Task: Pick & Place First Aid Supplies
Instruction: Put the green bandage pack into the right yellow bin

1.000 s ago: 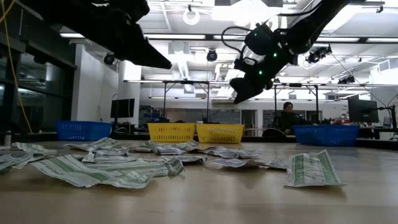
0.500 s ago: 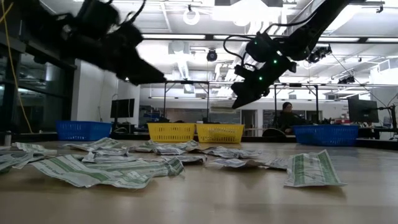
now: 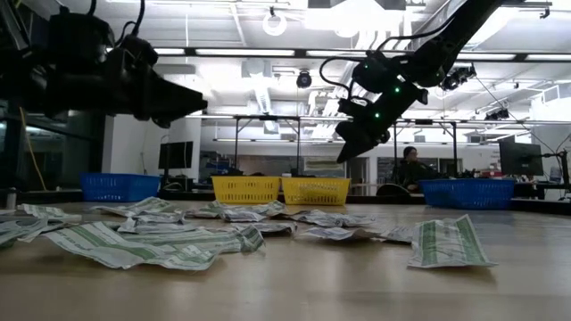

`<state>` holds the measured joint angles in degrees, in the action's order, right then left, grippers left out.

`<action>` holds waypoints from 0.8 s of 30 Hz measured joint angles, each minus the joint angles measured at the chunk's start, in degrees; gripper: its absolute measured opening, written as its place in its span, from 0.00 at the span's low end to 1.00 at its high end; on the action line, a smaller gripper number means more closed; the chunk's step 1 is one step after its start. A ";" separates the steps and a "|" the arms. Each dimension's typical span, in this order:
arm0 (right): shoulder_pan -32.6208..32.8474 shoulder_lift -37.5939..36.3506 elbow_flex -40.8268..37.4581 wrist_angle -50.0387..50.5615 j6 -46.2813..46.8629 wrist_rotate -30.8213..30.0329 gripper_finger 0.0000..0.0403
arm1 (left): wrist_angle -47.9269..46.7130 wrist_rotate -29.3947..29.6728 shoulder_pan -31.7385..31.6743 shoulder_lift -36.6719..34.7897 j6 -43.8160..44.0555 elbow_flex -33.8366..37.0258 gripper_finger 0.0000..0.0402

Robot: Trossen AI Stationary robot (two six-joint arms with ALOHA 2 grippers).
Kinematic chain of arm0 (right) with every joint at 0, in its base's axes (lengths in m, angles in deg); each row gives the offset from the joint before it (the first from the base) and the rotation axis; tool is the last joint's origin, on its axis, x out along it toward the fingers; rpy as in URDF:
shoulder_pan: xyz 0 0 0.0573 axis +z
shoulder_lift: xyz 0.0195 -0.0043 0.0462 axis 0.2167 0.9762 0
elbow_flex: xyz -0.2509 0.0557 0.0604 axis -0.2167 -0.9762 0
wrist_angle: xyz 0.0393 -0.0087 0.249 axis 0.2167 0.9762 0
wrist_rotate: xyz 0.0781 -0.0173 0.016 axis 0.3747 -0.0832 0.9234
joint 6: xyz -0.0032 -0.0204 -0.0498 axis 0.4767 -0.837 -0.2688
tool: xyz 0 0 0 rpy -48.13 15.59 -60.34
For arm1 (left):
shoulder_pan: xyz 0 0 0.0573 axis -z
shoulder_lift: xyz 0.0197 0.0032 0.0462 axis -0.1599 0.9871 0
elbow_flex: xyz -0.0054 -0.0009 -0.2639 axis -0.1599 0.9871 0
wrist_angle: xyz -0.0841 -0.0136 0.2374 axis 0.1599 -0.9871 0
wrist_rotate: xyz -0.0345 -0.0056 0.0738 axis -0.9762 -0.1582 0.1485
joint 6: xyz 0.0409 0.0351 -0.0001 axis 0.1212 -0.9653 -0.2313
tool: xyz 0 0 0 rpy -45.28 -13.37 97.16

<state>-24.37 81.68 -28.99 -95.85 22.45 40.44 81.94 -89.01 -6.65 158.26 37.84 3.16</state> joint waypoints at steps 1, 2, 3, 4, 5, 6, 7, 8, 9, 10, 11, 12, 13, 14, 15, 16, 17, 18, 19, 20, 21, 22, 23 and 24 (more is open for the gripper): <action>0.00 0.00 0.00 0.02 0.05 0.00 0.00 | -0.63 0.02 0.00 0.00 0.34 0.00 0.43; 0.00 0.00 0.00 0.03 0.06 0.00 0.00 | -1.24 0.02 0.03 0.01 0.80 0.00 0.43; 0.00 0.00 0.00 0.04 0.07 0.01 0.00 | -1.74 0.01 0.11 0.02 1.34 0.03 0.43; 0.00 0.00 0.00 0.04 0.10 0.16 0.00 | -1.86 -0.12 0.11 0.02 1.72 0.03 0.43; -0.01 0.00 0.00 0.04 0.10 0.39 0.00 | -1.89 -0.63 0.11 0.02 2.23 0.03 0.43; 0.00 0.00 0.00 0.04 0.10 0.67 0.00 | -2.01 -1.51 0.11 0.02 2.82 0.03 0.43; 0.00 0.00 0.00 0.04 0.12 0.88 0.00 | -2.23 -2.42 0.11 0.02 3.12 0.03 0.43; 0.00 0.00 0.00 0.04 0.12 1.03 0.00 | -2.56 -2.92 0.11 0.02 3.31 0.03 0.43; 0.00 0.00 0.00 0.04 0.12 1.05 0.00 | -2.92 -3.12 0.11 0.02 3.33 0.03 0.43; 0.00 0.00 0.00 0.00 0.12 1.05 0.00 | -3.06 -3.11 0.11 0.02 3.35 0.05 0.43; 0.00 0.00 0.00 -0.05 0.12 1.03 0.00 | -3.03 -3.05 0.11 0.02 3.35 0.05 0.43; 0.00 0.00 0.00 -0.10 0.11 1.03 0.00 | -2.99 -2.97 0.11 0.02 3.35 0.05 0.43; 0.00 0.00 0.00 -0.19 0.12 0.96 0.00 | -2.99 -2.95 0.11 0.02 3.35 0.05 0.43; 0.00 0.00 0.00 -0.30 0.11 0.92 0.00 | -3.00 -2.97 0.11 0.02 3.35 0.05 0.43; 0.00 0.00 0.00 -0.39 0.11 0.92 0.01 | -3.00 -2.97 0.11 0.02 3.35 0.05 0.43; 0.00 0.00 0.00 -0.49 0.10 0.91 0.01 | -3.00 -2.95 0.11 0.02 3.35 0.05 0.43; 0.00 0.00 0.00 -0.63 0.10 0.69 0.02 | -3.00 -2.95 0.11 0.02 3.35 0.05 0.43; 0.00 0.00 0.00 -0.91 0.07 0.33 0.03 | -3.00 -2.95 0.11 0.02 3.35 0.05 0.43; 0.00 0.00 0.00 -1.25 0.03 -0.09 0.04 | -3.00 -2.95 0.11 0.02 3.35 0.05 0.43; 0.00 0.00 0.00 -1.46 0.03 -0.46 0.05 | -3.00 -2.95 0.11 0.02 3.35 0.05 0.43; -0.02 0.00 0.00 -1.66 0.02 -0.60 0.06 | -3.00 -2.94 0.11 0.02 3.35 0.05 0.43; -0.08 0.00 0.00 -1.88 -0.01 -0.73 0.07 | -3.00 -2.93 0.11 0.02 3.35 0.05 0.43; -0.18 0.00 0.00 -2.14 -0.03 -0.68 0.08 | -3.00 -2.93 0.11 0.02 3.35 0.05 0.43; -0.29 0.00 0.00 -2.28 -0.02 -0.51 0.10 | -3.00 -2.92 0.11 0.02 3.35 0.05 0.43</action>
<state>-24.66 81.68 -28.99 -98.13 22.42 39.92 78.94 -91.94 -6.54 158.29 41.19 3.21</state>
